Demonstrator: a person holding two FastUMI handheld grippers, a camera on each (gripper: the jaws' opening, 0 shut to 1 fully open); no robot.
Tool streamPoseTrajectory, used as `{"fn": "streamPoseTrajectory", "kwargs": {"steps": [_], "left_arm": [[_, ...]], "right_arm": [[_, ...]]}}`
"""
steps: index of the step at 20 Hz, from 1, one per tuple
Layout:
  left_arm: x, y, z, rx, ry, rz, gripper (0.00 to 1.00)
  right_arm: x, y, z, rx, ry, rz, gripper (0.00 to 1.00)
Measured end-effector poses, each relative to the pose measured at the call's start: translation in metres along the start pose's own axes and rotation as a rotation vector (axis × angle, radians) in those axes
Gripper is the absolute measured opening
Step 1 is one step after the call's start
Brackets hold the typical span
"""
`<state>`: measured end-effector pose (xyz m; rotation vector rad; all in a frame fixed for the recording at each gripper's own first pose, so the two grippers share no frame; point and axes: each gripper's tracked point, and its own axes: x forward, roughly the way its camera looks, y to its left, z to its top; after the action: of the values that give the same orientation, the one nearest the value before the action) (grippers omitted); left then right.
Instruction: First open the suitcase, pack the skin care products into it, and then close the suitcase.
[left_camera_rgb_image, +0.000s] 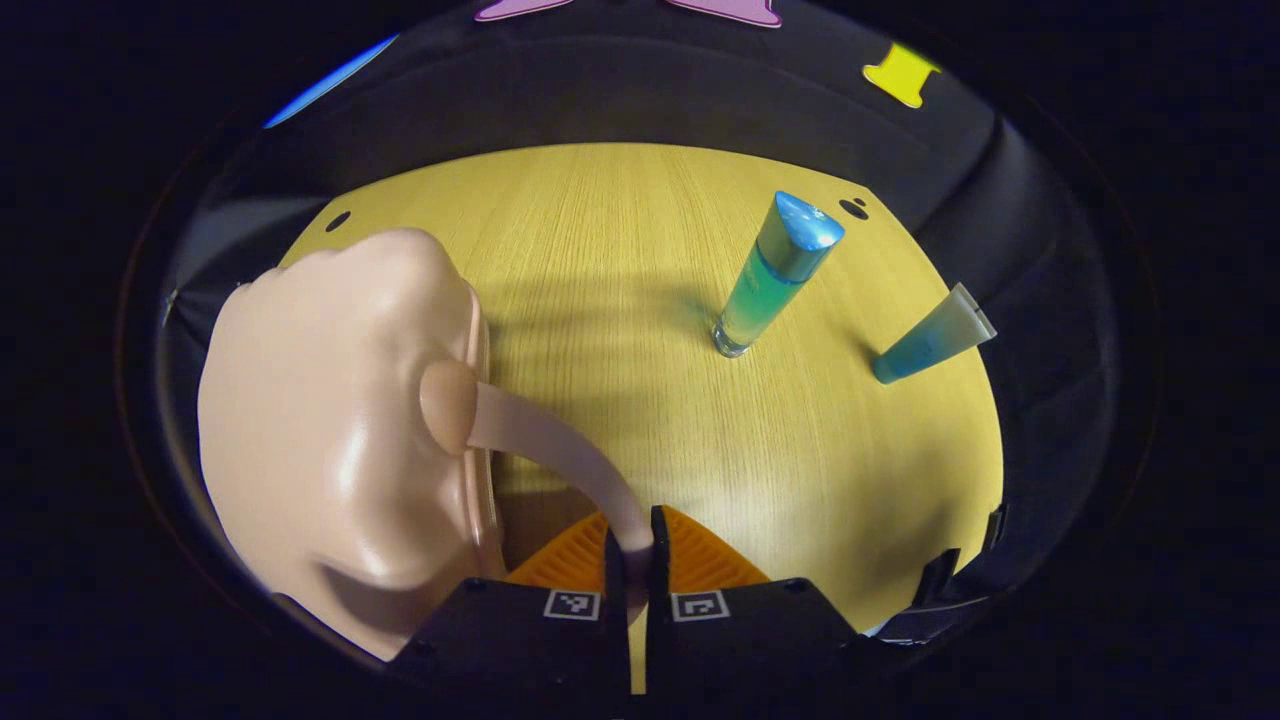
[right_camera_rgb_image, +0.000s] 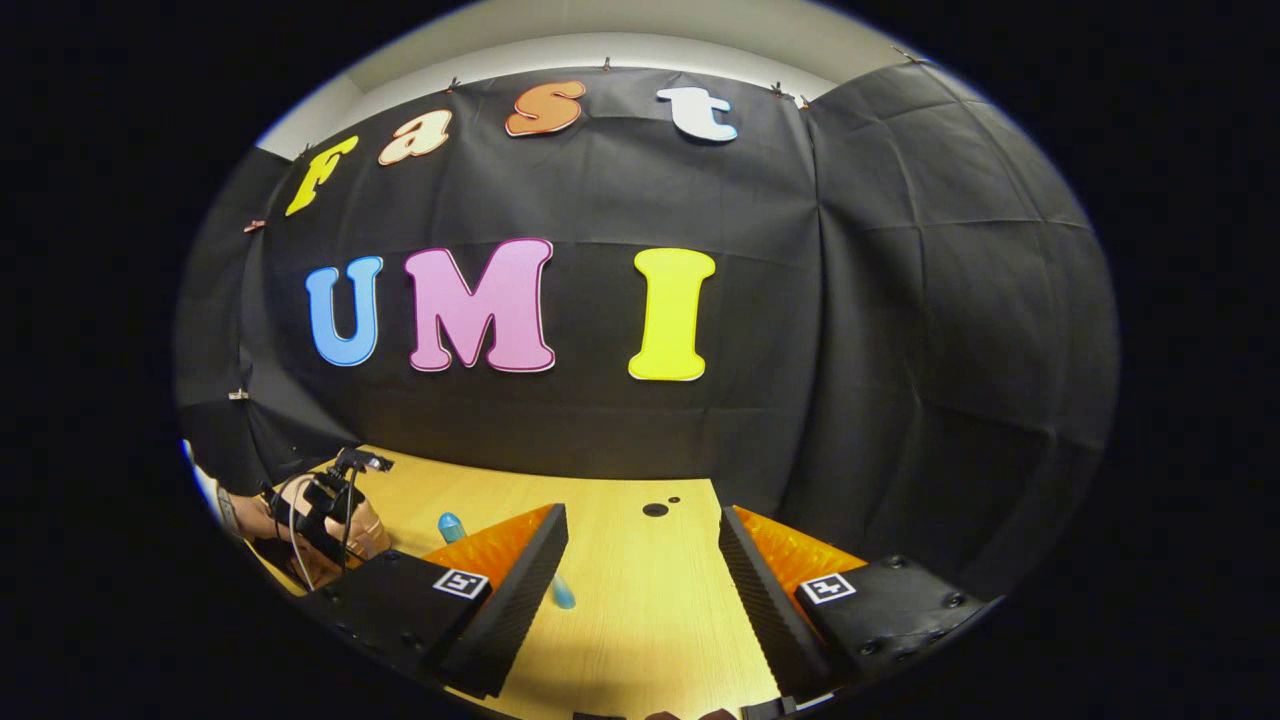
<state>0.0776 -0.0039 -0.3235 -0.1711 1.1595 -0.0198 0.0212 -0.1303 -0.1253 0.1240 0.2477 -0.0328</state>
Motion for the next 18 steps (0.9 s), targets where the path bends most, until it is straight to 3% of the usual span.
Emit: {"fn": "streamPoseTrajectory", "kwargs": {"steps": [4,6,9,13,18], "left_arm": [[-0.044,-0.002,0.013,0.000,-0.001,-0.055,0.08],[-0.079,0.001,0.026,-0.020,-0.016,-0.105,0.07],[-0.140,0.025,0.050,-0.037,-0.075,-0.117,0.07],[-0.217,0.086,0.076,-0.106,-0.181,-0.123,0.07],[-0.272,0.186,0.092,-0.215,-0.302,-0.118,0.07]], "right_arm": [[0.002,0.004,0.001,-0.004,0.000,0.021,0.96],[0.005,0.009,0.003,-0.002,-0.009,0.038,0.96],[0.015,0.025,0.000,0.008,-0.003,0.082,0.96],[0.030,0.056,0.002,-0.014,0.003,0.154,0.96],[0.043,0.114,0.023,-0.064,-0.034,0.195,0.96]]}}
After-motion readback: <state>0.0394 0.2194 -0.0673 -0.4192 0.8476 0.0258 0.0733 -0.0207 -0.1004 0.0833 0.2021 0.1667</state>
